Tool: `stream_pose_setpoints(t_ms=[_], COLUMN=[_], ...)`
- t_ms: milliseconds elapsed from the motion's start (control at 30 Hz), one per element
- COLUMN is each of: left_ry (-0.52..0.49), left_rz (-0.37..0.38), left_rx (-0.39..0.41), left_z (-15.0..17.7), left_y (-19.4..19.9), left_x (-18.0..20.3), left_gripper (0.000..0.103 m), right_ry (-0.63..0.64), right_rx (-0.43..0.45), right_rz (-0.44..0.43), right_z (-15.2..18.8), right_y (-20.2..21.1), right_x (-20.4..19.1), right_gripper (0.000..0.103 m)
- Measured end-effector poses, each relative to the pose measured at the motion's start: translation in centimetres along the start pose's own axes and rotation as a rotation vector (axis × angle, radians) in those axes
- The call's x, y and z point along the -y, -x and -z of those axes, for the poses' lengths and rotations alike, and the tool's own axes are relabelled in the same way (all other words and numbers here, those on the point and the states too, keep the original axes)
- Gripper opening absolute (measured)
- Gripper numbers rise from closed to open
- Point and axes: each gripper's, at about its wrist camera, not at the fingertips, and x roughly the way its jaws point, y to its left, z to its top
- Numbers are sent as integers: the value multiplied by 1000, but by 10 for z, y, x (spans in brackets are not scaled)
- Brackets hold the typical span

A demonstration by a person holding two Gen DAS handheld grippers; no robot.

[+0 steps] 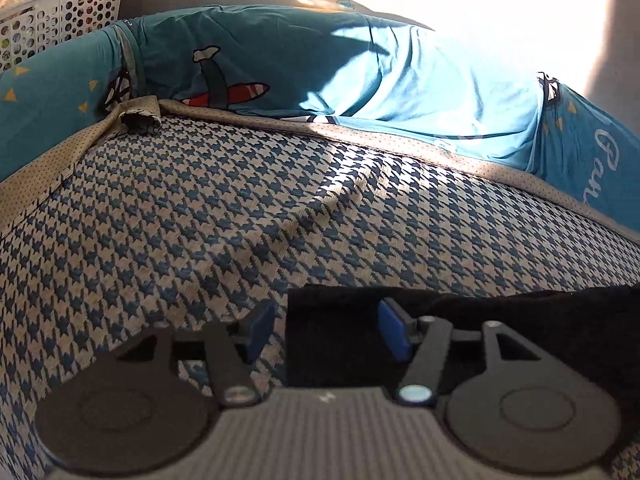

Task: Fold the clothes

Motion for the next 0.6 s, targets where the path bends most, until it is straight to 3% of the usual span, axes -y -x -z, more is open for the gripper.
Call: stream_pose_setpoints(t_ms=[100, 367, 600], left_ry=[-20, -87, -111], left_rz=[36, 142, 201], left_rx=[-2, -14, -49], left_z=[6, 21, 32], left_y=[8, 16, 10], left_x=[13, 53, 83], left_gripper=[69, 73, 82], right_ry=[18, 4, -4], right_rx=[23, 119, 214], right_rz=[43, 166, 274], right_z=[-10, -44, -71], right_y=[15, 74, 107], right_x=[7, 54, 89], right_gripper=[25, 26, 27])
